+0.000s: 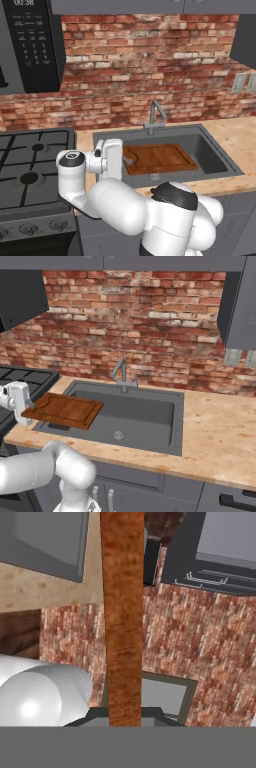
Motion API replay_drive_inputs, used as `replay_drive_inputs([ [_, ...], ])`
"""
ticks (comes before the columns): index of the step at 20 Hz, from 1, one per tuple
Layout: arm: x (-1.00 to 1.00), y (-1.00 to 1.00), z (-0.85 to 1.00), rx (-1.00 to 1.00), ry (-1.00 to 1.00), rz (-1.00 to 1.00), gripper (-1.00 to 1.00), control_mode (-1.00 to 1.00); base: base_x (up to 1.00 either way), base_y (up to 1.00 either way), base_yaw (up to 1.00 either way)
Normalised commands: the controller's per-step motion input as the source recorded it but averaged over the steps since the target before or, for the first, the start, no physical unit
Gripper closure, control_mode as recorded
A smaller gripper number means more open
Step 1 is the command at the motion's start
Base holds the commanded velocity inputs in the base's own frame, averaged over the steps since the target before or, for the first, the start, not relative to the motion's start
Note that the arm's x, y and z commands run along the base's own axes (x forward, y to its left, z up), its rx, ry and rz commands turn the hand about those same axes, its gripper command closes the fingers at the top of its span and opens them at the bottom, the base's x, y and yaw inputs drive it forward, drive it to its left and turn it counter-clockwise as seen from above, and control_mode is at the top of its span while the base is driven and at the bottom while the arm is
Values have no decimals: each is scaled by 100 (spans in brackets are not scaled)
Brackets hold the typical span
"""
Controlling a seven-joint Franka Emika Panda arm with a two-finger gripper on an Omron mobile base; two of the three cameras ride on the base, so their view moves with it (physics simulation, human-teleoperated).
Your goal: Move the cutting board and knife to the sink. Then move spray from the cabinet to the counter.
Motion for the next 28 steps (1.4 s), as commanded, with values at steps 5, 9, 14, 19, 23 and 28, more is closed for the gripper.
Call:
replay_drive_inputs([
  [5,4,-4,-2,2,0,1,100,-100,0,0,0],
  [9,4,-9,-2,4,-3,0,100,-100,0,0,0],
  [14,0,-13,0,8,-11,3,100,-100,0,0,0],
  [19,1,-11,0,9,-12,7,100,-100,0,0,0],
  [23,4,-14,0,5,-10,13,100,-100,0,0,0],
  [28,8,-10,0,2,-2,14,100,-100,0,0,0],
])
